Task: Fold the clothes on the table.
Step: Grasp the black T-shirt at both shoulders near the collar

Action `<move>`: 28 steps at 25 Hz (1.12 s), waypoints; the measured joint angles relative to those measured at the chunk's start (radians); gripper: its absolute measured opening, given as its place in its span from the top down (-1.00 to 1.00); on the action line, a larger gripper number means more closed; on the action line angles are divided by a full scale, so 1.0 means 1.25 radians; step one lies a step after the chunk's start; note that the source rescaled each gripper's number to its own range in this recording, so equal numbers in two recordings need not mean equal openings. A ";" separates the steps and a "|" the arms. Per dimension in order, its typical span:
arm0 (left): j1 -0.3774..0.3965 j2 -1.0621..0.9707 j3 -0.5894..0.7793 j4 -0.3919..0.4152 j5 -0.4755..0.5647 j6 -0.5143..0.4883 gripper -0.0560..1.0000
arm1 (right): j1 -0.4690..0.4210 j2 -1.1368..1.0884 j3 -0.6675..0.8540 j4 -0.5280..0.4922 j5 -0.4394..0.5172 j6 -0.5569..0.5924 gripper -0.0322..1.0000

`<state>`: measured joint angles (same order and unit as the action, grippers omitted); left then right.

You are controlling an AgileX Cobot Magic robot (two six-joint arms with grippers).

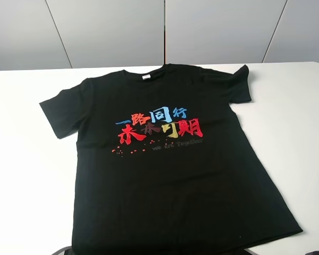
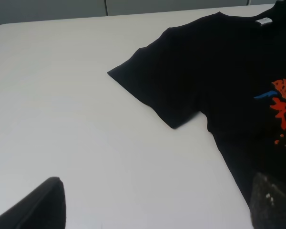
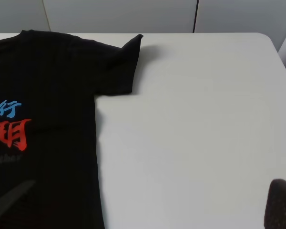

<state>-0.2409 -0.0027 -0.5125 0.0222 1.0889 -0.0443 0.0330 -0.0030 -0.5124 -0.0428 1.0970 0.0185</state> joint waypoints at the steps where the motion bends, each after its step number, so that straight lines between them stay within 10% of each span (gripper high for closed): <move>1: 0.000 0.000 0.000 0.000 0.000 0.000 -0.99 | 0.000 0.000 0.000 0.000 0.000 0.000 -1.00; 28: 0.000 0.031 -0.059 0.008 -0.018 0.000 -1.00 | 0.000 0.000 -0.017 0.091 0.000 0.000 -1.00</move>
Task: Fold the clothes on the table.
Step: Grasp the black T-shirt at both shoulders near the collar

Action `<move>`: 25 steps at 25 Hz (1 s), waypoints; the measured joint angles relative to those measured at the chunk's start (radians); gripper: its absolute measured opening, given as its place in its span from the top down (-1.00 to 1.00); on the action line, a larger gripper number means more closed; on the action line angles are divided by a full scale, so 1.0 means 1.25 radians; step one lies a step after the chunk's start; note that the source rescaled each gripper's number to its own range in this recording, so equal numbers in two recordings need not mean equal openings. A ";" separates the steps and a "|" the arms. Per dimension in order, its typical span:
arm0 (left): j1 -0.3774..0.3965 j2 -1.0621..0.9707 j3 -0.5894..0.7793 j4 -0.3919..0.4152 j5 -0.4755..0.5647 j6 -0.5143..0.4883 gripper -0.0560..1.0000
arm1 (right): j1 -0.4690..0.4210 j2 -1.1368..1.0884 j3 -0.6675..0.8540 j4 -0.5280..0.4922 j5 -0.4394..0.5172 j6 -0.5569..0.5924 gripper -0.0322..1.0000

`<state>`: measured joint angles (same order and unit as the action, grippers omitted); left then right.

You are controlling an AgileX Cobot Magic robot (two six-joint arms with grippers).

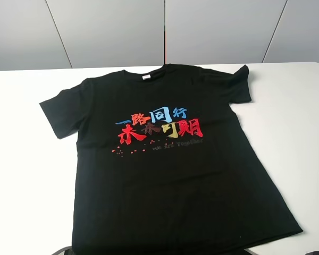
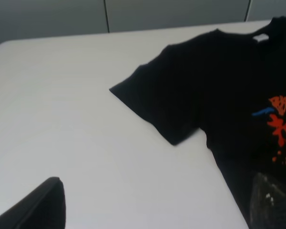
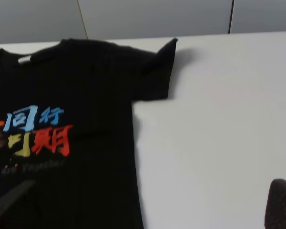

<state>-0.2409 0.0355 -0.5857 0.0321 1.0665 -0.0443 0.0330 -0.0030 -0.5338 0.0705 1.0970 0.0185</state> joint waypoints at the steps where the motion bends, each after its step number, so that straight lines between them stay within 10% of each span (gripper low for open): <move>1: 0.000 0.021 -0.022 0.004 -0.002 0.002 -1.00 | 0.000 0.000 -0.014 -0.006 0.000 -0.003 -1.00; 14: 0.000 0.470 -0.286 0.015 -0.043 0.181 -1.00 | 0.000 0.393 -0.262 -0.027 -0.012 -0.127 -1.00; 25: 0.000 0.914 -0.396 -0.083 -0.051 0.433 -0.99 | 0.000 0.872 -0.377 0.178 -0.042 -0.523 -1.00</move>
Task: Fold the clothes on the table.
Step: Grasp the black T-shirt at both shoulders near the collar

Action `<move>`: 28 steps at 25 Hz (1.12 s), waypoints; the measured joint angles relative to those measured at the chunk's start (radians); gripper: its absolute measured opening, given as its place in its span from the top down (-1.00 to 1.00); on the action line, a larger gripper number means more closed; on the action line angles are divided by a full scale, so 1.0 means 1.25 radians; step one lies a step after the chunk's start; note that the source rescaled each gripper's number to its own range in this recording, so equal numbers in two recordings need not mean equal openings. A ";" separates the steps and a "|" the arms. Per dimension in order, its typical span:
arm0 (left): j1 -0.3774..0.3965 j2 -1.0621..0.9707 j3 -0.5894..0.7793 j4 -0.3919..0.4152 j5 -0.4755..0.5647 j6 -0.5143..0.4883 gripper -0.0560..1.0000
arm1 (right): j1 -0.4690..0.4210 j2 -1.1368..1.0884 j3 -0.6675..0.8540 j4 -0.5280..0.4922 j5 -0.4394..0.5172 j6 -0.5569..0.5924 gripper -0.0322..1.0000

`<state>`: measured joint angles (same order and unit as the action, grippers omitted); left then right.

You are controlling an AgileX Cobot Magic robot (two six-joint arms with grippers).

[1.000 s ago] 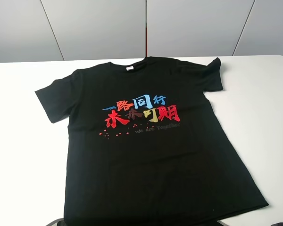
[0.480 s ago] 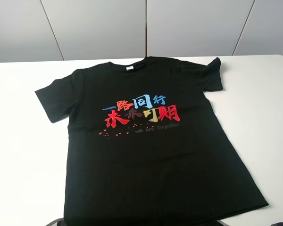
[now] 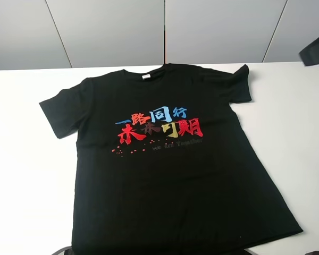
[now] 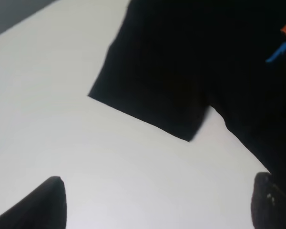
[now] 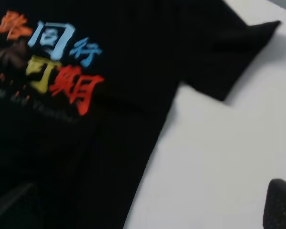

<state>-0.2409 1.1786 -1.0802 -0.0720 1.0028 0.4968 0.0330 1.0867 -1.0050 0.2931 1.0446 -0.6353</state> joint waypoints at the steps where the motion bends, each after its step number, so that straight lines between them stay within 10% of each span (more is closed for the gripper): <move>1: 0.000 0.025 0.000 -0.008 0.000 0.034 -0.99 | 0.000 0.035 -0.008 0.014 0.000 -0.045 -1.00; 11: -0.148 0.244 0.000 -0.015 -0.053 0.267 -0.99 | 0.004 0.254 -0.062 0.086 0.006 -0.202 -1.00; 18: -0.292 0.419 0.000 0.080 -0.119 0.275 -0.99 | 0.065 0.284 -0.062 0.071 0.014 -0.221 -1.00; 28: -0.307 0.592 -0.001 0.091 -0.149 0.274 -0.99 | 0.076 0.284 -0.062 0.046 0.015 -0.223 -1.00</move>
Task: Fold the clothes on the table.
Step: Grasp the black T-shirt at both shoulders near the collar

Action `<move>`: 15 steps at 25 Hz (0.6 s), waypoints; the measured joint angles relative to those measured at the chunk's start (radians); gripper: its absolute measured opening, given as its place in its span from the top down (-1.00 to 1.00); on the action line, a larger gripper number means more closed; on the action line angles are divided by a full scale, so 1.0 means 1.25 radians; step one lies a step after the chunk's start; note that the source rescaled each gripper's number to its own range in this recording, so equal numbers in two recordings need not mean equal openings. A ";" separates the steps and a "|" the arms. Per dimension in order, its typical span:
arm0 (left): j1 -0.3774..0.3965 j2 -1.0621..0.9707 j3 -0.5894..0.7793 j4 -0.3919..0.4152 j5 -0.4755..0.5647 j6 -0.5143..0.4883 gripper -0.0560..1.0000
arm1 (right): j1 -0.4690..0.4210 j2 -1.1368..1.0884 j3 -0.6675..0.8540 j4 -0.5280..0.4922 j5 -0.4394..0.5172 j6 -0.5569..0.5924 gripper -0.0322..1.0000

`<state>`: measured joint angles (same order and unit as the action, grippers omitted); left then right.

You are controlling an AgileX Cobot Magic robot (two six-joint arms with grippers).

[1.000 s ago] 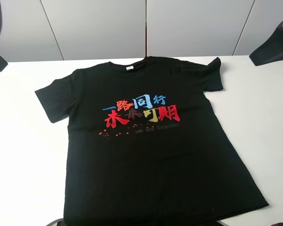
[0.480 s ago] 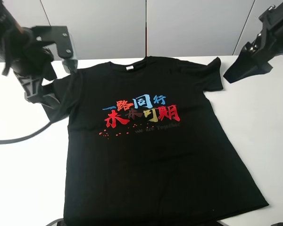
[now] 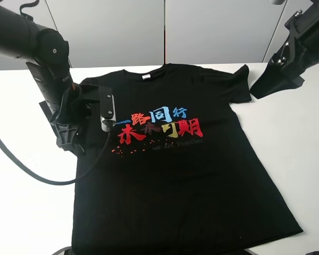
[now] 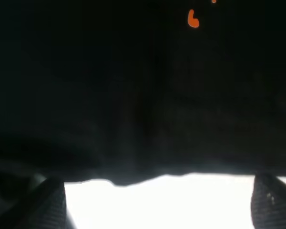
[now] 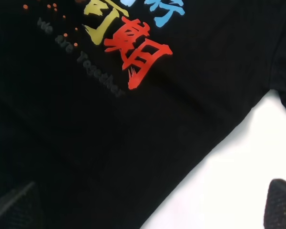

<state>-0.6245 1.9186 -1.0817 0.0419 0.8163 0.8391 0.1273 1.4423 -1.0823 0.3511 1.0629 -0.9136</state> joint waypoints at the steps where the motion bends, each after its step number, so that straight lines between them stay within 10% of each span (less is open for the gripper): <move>1: -0.001 0.016 0.000 0.000 -0.001 -0.002 -0.99 | 0.000 0.000 0.000 0.000 0.000 0.000 -1.00; 15: -0.001 0.078 0.000 0.048 -0.062 -0.021 -0.99 | 0.000 0.001 0.000 -0.001 -0.011 0.000 -1.00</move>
<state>-0.6262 2.0166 -1.0817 0.1022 0.7393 0.8133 0.1273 1.4436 -1.0823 0.3494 1.0492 -0.9136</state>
